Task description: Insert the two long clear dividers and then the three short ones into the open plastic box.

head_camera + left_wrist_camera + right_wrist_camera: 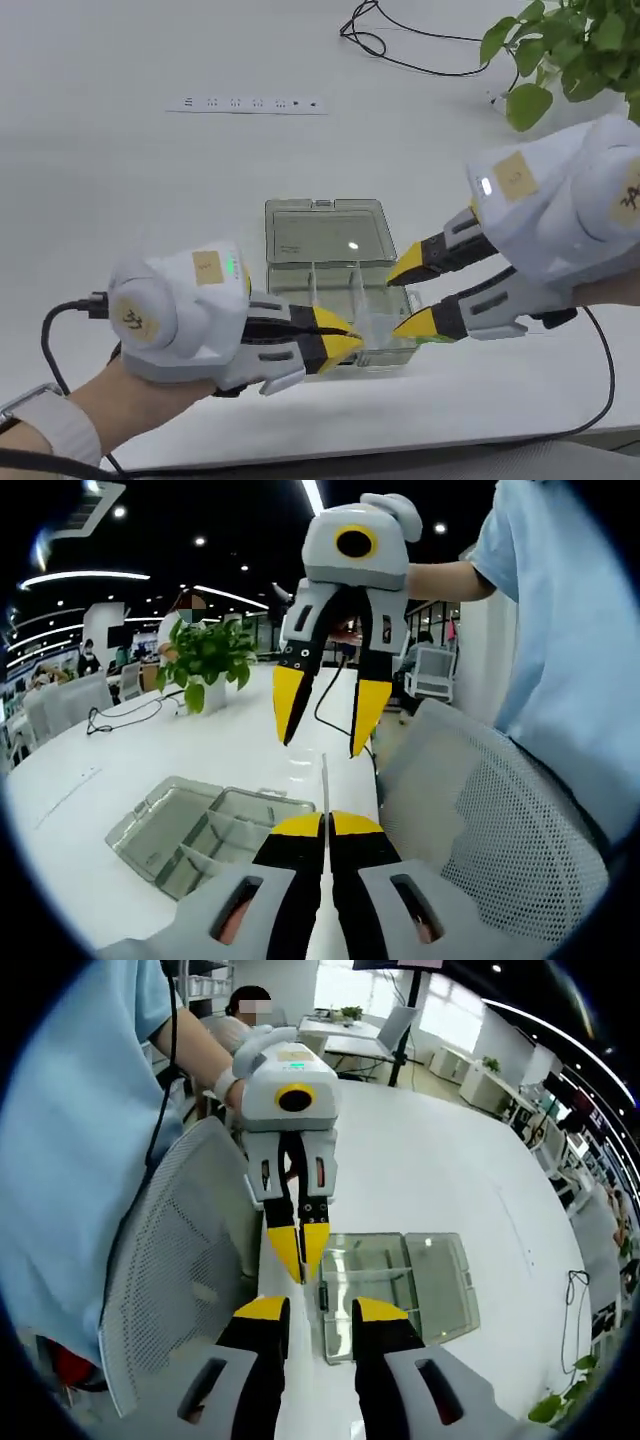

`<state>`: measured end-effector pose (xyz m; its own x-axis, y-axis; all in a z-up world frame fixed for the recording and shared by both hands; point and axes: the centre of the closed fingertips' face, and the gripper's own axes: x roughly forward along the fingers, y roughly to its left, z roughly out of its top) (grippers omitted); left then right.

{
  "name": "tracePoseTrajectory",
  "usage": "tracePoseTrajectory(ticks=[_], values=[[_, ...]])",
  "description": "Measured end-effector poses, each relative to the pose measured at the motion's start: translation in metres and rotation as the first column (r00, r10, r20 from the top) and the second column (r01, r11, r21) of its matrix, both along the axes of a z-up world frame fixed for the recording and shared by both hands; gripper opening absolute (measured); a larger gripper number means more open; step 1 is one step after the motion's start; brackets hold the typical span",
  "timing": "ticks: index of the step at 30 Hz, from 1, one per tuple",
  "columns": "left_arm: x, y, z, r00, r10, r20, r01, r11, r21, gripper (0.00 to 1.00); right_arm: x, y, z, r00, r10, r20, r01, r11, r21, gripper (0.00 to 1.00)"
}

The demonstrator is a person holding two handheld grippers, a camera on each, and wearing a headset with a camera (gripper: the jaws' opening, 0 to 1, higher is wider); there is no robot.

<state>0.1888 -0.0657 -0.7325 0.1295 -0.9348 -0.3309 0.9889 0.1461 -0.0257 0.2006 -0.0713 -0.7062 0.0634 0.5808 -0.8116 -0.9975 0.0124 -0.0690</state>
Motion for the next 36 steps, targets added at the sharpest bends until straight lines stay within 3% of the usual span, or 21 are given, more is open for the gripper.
tracePoseTrajectory(ticks=[1, 8, 19, 28, 30, 33, 36], values=[[-0.001, 0.0, -0.001, 1.0, -0.006, 0.011, 0.006, 1.0, 0.008, 0.0, -0.004, 0.001, -0.001, 1.0, 0.006, -0.027, -0.007, 1.0, -0.011, 0.23], [-0.001, 0.001, 0.002, 1.0, -0.006, 0.029, 0.006, 1.0, -0.001, 0.0, -0.014, 0.005, -0.009, 0.995, 0.055, -0.079, -0.059, 0.997, -0.049, 0.15], [-0.004, 0.004, 0.005, 0.999, -0.011, 0.033, 0.012, 1.0, -0.007, 0.0, -0.018, 0.007, -0.012, 0.99, 0.084, -0.114, -0.093, 0.992, -0.084, 0.04], [-0.003, 0.006, 0.003, 1.0, 0.004, -0.002, -0.004, 1.0, -0.008, 0.0, -0.02, 0.01, -0.013, 0.987, 0.107, -0.116, -0.12, 0.987, -0.107, 0.02], [-0.003, 0.008, 0.001, 0.999, 0.021, -0.05, -0.021, 1.0, 0.001, 0.0, -0.019, 0.012, -0.012, 0.987, 0.101, -0.124, -0.115, 0.987, -0.112, 0.02], [-0.002, 0.011, -0.005, 0.997, 0.037, -0.068, -0.035, 0.999, 0.031, 0.08, -0.015, 0.015, -0.01, 0.988, 0.095, -0.122, -0.109, 0.988, -0.113, 0.02], [0.001, 0.017, -0.005, 0.994, 0.064, -0.086, -0.062, 0.998, 0.026, 0.13, -0.009, 0.019, -0.007, 0.989, 0.088, -0.116, -0.102, 0.987, -0.12, 0.02]])
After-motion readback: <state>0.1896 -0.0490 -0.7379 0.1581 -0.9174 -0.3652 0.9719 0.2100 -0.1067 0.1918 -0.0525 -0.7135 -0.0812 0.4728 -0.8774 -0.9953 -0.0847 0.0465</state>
